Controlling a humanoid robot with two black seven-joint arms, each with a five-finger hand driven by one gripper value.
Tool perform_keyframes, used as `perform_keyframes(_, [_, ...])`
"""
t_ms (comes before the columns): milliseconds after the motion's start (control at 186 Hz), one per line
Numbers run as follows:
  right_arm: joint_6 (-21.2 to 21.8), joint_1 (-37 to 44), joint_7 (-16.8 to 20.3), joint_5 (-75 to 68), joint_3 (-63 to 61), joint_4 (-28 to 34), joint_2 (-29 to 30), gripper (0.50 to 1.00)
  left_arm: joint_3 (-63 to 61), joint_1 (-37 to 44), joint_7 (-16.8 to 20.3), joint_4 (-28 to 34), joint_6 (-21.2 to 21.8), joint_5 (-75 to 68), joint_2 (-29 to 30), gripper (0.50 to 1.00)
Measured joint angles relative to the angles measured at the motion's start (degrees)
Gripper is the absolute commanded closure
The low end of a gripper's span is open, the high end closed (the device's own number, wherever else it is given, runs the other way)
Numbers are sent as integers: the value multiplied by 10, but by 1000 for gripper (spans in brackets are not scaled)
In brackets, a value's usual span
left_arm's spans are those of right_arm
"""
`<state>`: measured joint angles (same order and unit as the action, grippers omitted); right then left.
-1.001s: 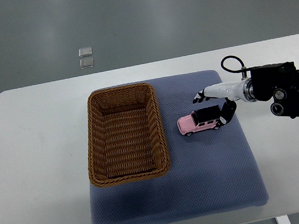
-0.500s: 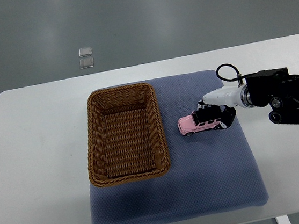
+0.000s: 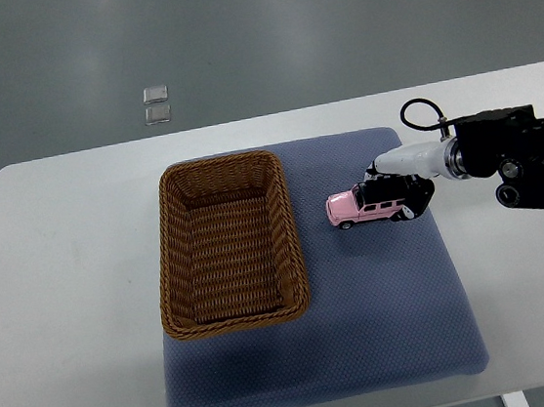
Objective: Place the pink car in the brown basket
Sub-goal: 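Lift the car and carry it with the right hand into the basket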
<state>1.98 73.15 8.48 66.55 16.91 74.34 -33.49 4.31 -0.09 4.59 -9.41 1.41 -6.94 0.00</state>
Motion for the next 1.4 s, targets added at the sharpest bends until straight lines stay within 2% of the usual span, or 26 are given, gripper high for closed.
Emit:
perform_keyframes(280, [2,38,-2,-2,-9,-18,-14,1000,0,0,0,0,0,0,0,500])
perform_keyframes(527, [31,86,-15,-7,-55,-28,6,1000,0,0,0,0,0,0,0,500])
perform_keyframes(828, [35,121,-22,-30,-60,-31,131,1000,0,0,0,0,0,0,0,500])
perform_keyframes(1049, [35,114,-22,-30,-60,-69,218,1000,0,0,0,0,0,0,0,500])
perform_keyframes(1399, [36,53,-21,-23,-56,-142,292,1000,0,0,0,0,0,0,0,500])
